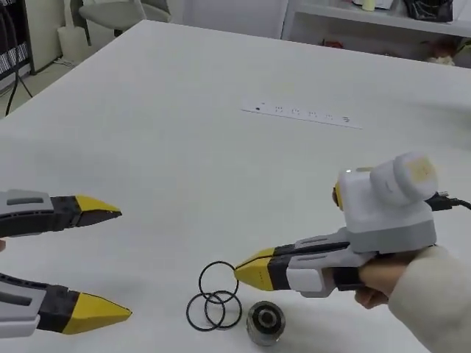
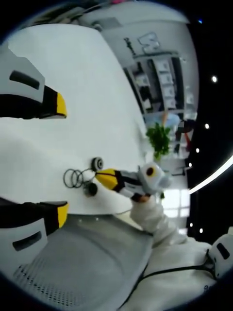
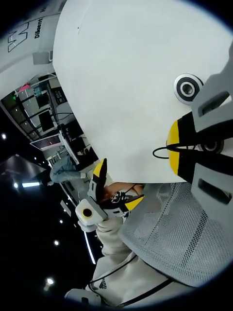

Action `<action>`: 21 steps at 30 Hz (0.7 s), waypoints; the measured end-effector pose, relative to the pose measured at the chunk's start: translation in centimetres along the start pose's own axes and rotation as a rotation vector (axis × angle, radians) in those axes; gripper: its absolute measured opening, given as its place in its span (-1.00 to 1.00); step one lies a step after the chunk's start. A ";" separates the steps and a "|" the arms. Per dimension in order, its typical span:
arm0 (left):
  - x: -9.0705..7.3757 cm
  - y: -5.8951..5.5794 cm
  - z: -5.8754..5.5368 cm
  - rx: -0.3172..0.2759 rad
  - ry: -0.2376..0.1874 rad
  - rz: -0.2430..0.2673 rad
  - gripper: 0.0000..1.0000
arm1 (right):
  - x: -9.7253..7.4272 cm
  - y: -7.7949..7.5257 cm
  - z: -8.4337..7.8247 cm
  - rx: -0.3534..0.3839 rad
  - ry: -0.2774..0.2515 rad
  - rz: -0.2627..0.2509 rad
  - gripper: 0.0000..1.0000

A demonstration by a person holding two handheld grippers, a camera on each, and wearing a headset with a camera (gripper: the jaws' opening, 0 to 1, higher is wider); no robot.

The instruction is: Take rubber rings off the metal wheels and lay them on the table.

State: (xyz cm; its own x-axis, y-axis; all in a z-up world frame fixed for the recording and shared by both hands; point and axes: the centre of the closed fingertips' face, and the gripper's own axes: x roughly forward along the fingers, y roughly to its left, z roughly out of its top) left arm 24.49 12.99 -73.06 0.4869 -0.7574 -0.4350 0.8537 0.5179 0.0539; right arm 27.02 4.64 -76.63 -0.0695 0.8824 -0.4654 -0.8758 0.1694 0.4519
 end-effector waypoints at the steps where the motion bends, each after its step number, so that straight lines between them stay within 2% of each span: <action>1: -0.1 -0.1 -0.1 -0.002 0.001 0.002 0.40 | 0.3 0.0 -0.2 0.001 0.007 0.004 -1.00; 7: -0.3 -0.1 -0.3 -0.015 0.001 0.011 0.39 | 1.4 0.1 -1.1 0.003 0.046 0.020 -1.00; 14: -0.4 -0.3 -0.6 -0.021 0.006 0.014 0.38 | 2.2 -0.3 -2.3 -0.028 0.095 0.009 -1.00; 21: -0.5 -0.2 -0.7 -0.029 0.006 0.020 0.38 | 2.5 -0.7 -2.4 -0.045 0.099 -0.008 -1.00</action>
State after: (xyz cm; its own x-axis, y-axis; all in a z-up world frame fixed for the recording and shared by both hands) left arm 23.96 13.52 -73.48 0.5027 -0.7446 -0.4392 0.8381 0.5443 0.0366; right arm 26.33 5.64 -79.98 -0.1072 0.8332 -0.5425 -0.8968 0.1547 0.4146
